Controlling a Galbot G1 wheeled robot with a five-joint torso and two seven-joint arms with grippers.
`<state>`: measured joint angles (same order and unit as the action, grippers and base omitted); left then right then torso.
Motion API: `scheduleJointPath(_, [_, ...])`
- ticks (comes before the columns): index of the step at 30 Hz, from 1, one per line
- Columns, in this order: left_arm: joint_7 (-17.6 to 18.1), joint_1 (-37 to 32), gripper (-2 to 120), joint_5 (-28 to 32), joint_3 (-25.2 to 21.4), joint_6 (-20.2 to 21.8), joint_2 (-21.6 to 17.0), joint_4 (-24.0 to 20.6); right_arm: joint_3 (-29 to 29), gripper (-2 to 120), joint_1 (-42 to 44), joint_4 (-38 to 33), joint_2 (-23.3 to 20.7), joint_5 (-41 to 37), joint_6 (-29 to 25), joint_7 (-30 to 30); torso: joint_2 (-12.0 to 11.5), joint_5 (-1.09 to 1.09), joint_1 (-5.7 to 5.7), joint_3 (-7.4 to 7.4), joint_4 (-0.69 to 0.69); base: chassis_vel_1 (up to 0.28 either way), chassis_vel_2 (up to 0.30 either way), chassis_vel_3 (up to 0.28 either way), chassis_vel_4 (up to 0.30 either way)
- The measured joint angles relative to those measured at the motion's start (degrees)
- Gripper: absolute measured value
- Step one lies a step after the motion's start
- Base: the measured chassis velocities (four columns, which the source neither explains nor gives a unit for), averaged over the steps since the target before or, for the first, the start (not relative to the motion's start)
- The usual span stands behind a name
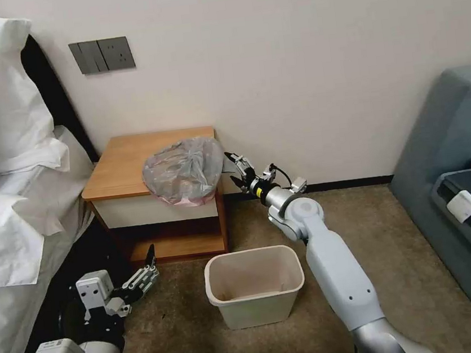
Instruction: Pick up the garbage bag from the table and place it over the trash can.
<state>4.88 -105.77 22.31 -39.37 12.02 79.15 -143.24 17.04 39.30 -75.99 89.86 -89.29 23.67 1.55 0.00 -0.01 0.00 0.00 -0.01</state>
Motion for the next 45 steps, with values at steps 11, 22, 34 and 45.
scheduleJointPath(11, [0.01, 0.20, 100, -0.62, 0.30, -0.59, 0.27, 0.00, -0.40, 48, 0.84, -0.68, -0.19, 0.14, -0.77, -0.68, 0.00, 0.01, 0.00, -0.01, 0.01, 0.000, 0.000, 0.000, 0.000])
scheduleJointPath(22, [-0.15, 0.47, 100, -1.65, 0.86, -1.35, 0.58, 0.00, -0.88, 11, 1.76, -2.34, -0.59, -0.10, -1.07, -0.60, 0.00, 0.01, 0.00, -0.01, 0.01, 0.000, 0.000, 0.000, 0.000])
scheduleJointPath(34, [-0.12, 0.50, 100, -1.86, 1.03, -1.48, 0.58, 0.00, -4.02, 0, 15.07, -21.88, -6.22, -2.15, -0.90, 3.27, 0.02, 0.02, 0.00, -0.01, 0.00, 0.000, 0.000, 0.000, 0.000])
scheduleJointPath(45, [-0.04, 1.04, 100, -2.55, 1.89, -1.63, 0.42, 0.01, -1.14, 0, 30.79, -43.87, -11.11, -4.72, 2.65, 16.46, 0.02, 0.02, 0.00, -0.02, 0.01, 0.000, 0.000, 0.000, 0.000])
